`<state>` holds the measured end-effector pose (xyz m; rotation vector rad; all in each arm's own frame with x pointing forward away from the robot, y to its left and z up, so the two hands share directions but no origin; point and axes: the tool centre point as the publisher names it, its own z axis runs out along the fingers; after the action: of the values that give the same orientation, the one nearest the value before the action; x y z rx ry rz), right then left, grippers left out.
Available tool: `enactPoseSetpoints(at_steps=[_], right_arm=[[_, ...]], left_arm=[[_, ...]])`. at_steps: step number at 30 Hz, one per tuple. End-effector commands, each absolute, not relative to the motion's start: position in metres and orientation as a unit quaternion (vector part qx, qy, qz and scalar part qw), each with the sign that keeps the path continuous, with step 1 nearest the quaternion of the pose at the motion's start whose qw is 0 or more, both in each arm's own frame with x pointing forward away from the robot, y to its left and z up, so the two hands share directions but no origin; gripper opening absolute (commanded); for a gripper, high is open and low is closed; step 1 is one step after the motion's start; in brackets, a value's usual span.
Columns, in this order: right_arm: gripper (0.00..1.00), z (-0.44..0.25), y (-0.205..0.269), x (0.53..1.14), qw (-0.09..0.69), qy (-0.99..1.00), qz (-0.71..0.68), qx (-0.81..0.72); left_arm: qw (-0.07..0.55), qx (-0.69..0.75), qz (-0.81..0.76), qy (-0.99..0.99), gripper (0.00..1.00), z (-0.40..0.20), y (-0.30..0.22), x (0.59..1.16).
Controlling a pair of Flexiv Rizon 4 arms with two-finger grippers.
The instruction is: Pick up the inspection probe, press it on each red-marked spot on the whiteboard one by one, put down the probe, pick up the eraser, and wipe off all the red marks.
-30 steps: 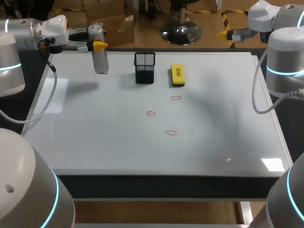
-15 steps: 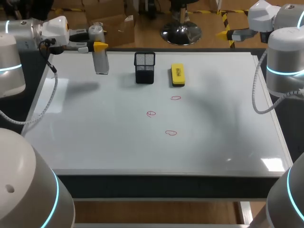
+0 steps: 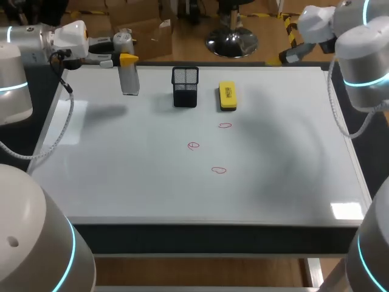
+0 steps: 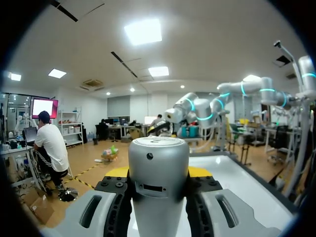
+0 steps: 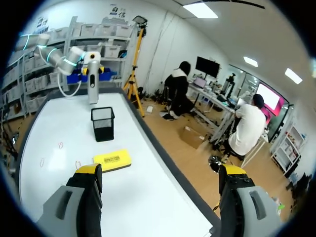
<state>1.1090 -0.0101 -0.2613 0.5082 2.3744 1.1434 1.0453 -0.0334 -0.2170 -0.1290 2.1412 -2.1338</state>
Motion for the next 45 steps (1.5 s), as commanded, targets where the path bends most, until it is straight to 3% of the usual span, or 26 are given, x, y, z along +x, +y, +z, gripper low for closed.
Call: enactPoseSetpoints(at_steps=[1, 15, 22, 45], right_arm=[[1.00, -0.269, -0.007, 1.114, 0.003, 0.988, 0.157, 0.015], [1.00, -0.296, 0.000, 1.099, -0.098, 0.981, 0.021, -0.163], [1.00, -0.294, 0.001, 1.097, -0.133, 0.974, 0.027, -0.182], [1.00, -0.304, 0.004, 1.097, -0.134, 0.970, 0.032, -0.202]], left_arm=[[0.059, -0.043, -0.704, 0.706, 0.00, -0.216, -0.033, 1.044], [0.059, -0.043, -0.704, 0.706, 0.00, -0.216, -0.033, 1.044], [0.059, -0.043, -0.704, 0.706, 0.00, -0.216, -0.033, 1.044], [0.059, -0.043, -0.704, 0.706, 0.00, -0.216, -0.033, 1.044]])
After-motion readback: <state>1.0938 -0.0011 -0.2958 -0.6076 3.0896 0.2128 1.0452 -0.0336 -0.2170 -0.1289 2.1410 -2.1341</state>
